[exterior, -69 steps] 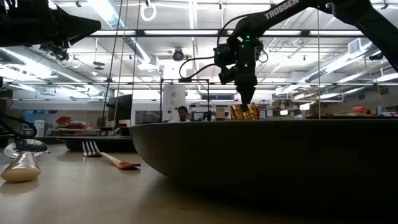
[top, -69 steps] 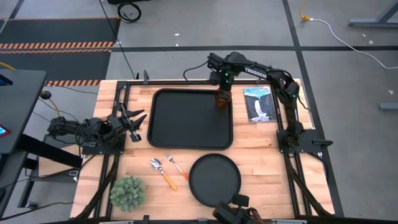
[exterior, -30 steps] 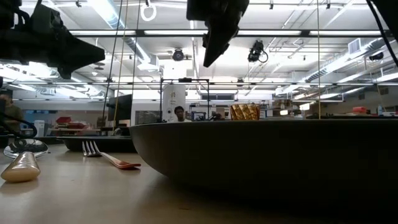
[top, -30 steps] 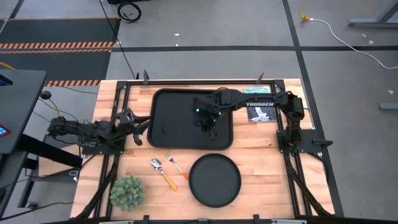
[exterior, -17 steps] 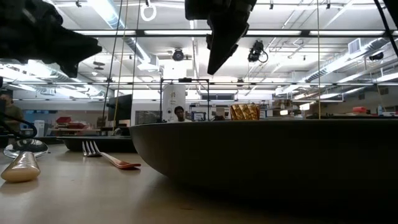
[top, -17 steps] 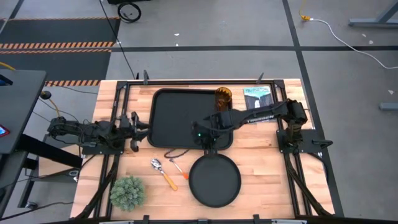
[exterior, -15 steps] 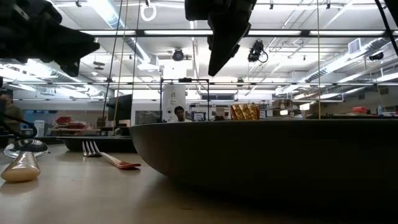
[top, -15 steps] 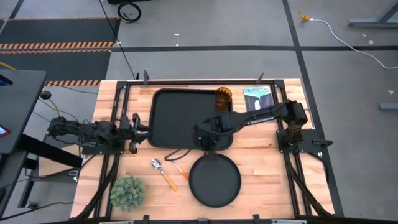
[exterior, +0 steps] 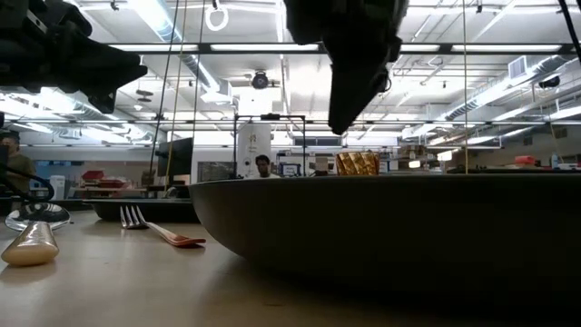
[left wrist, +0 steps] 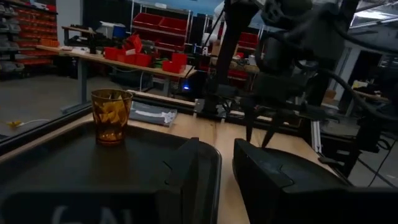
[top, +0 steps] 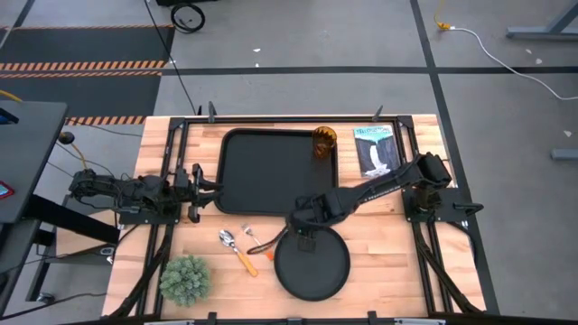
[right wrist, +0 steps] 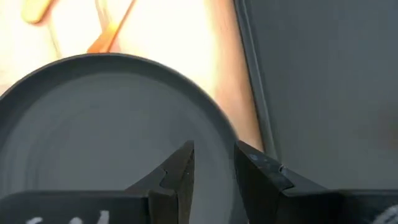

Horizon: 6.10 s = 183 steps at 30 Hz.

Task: Pick and place plate/cup/fork/spoon on tray
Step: Put the black plate on the black tray below the brown cup

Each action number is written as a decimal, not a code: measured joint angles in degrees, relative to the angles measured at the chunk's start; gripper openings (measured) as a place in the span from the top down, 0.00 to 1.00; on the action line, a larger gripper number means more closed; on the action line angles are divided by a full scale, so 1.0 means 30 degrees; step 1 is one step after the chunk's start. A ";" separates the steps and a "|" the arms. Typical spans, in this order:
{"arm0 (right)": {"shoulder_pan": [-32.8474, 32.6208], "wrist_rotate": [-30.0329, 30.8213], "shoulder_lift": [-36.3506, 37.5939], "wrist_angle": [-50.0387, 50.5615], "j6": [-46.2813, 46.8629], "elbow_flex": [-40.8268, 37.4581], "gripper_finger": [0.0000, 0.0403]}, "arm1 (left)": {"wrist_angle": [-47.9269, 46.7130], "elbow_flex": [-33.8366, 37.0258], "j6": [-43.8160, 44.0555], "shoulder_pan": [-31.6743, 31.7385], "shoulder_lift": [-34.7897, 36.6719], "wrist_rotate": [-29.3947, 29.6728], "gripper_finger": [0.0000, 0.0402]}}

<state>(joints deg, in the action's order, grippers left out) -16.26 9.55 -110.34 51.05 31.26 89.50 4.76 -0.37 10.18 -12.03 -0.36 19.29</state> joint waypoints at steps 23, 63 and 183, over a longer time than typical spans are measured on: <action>-0.2546 0.1083 0.4767 -0.3360 1.2116 -0.7261 0.71 | -0.0067 -0.0003 0.0383 0.0000 0.0000 0.0027 0.73; -0.1256 -0.4595 0.5566 -0.6627 1.4498 -1.3048 0.87 | -0.0096 -0.0003 0.0339 0.0007 0.0000 0.0051 0.73; 0.5607 0.2663 0.5696 -0.7198 1.3424 -1.2030 0.78 | 0.1315 0.0004 -0.1132 -0.0007 -0.0270 0.0153 0.73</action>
<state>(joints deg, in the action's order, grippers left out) 0.56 17.54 -93.26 29.45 71.53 53.41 8.70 -0.36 6.79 -12.05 -1.17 19.75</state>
